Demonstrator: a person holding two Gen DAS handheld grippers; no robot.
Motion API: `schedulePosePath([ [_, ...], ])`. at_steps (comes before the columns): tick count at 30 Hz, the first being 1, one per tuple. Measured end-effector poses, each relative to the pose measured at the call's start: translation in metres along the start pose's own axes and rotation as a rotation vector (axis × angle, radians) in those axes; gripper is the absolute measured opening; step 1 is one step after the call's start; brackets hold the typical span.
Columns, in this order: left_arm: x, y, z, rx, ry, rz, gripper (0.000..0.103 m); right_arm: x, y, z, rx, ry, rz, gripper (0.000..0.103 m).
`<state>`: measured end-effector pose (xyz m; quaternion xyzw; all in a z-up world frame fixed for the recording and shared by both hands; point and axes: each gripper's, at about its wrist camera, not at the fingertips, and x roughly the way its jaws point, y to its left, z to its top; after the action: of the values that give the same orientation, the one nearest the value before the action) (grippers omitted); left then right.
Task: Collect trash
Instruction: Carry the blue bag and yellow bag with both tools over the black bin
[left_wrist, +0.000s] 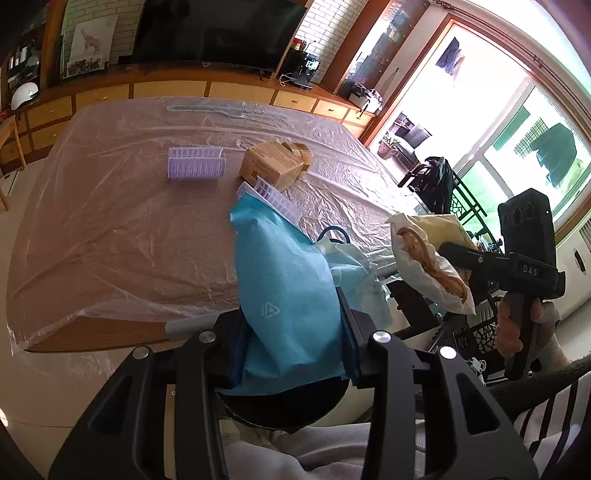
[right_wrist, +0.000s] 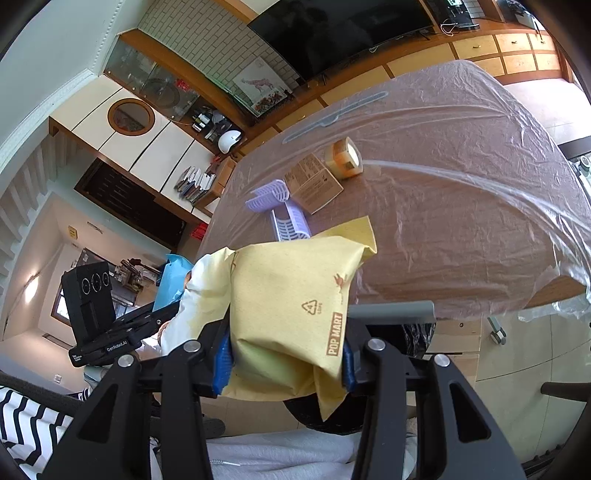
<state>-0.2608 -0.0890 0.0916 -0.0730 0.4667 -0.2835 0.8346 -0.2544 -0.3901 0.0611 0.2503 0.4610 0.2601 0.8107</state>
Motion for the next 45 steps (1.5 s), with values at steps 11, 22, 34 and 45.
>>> schedulePosePath([
  [11,0.004,-0.011,-0.019,0.016,0.041,-0.016,0.042,0.002,-0.001,-0.031,0.024,0.034,0.001,0.043],
  [22,0.008,-0.009,-0.026,0.011,0.053,-0.014,0.042,0.003,-0.002,-0.041,0.028,0.050,-0.002,0.043],
  [34,0.024,-0.004,-0.041,0.022,0.102,0.018,0.042,-0.003,-0.006,-0.055,0.005,0.054,-0.051,0.043],
  [45,0.044,-0.003,-0.059,0.058,0.156,0.078,0.042,0.015,-0.009,-0.073,-0.082,0.124,-0.227,0.044],
])
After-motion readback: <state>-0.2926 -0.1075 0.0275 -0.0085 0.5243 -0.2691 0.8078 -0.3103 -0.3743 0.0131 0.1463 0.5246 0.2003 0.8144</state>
